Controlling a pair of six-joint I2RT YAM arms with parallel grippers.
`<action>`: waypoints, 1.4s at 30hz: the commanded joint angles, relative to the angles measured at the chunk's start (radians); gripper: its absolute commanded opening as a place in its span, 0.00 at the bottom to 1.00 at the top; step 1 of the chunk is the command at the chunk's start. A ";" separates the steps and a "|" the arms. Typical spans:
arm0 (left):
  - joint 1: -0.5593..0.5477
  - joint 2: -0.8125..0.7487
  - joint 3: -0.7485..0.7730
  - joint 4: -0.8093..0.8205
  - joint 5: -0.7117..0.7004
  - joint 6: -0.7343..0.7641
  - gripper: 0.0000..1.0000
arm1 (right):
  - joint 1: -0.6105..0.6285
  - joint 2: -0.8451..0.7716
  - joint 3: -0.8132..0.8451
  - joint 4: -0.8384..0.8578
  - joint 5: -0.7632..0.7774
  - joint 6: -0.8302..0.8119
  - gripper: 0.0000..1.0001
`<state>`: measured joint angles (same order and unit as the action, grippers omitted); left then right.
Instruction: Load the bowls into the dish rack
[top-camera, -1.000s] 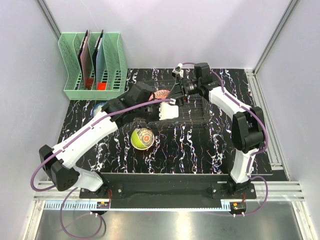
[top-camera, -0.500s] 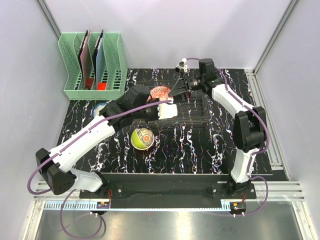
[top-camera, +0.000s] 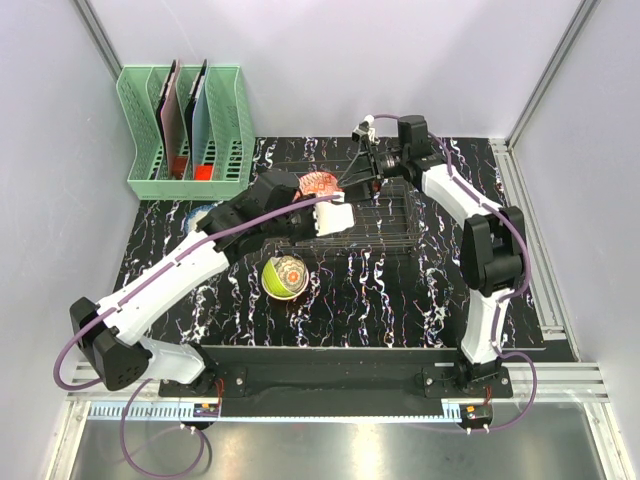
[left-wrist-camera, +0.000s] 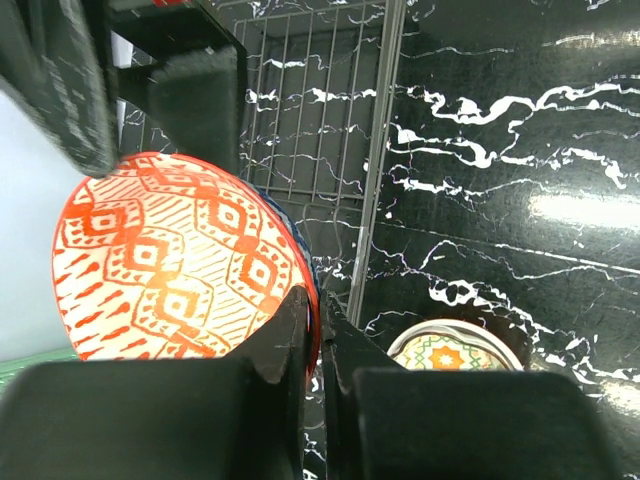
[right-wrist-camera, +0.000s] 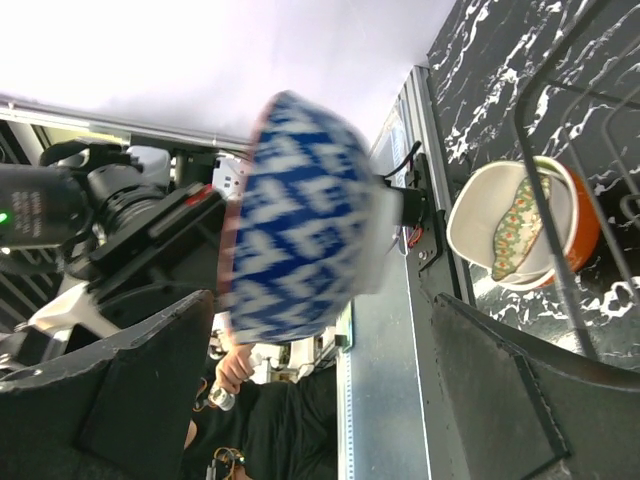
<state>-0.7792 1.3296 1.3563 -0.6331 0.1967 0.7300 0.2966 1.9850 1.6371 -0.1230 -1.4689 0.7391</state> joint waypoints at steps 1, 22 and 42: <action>0.000 -0.032 0.087 0.105 -0.017 -0.032 0.00 | 0.009 0.038 0.081 0.022 -0.174 0.026 0.98; 0.000 -0.001 0.110 0.124 -0.046 -0.053 0.00 | 0.059 -0.028 0.136 0.020 -0.143 0.069 1.00; -0.006 0.002 0.092 0.131 -0.049 -0.053 0.00 | 0.062 -0.075 0.148 0.034 -0.110 0.091 0.86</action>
<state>-0.7807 1.3396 1.4075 -0.5880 0.1715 0.6785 0.3496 1.9835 1.7298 -0.1192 -1.4761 0.8093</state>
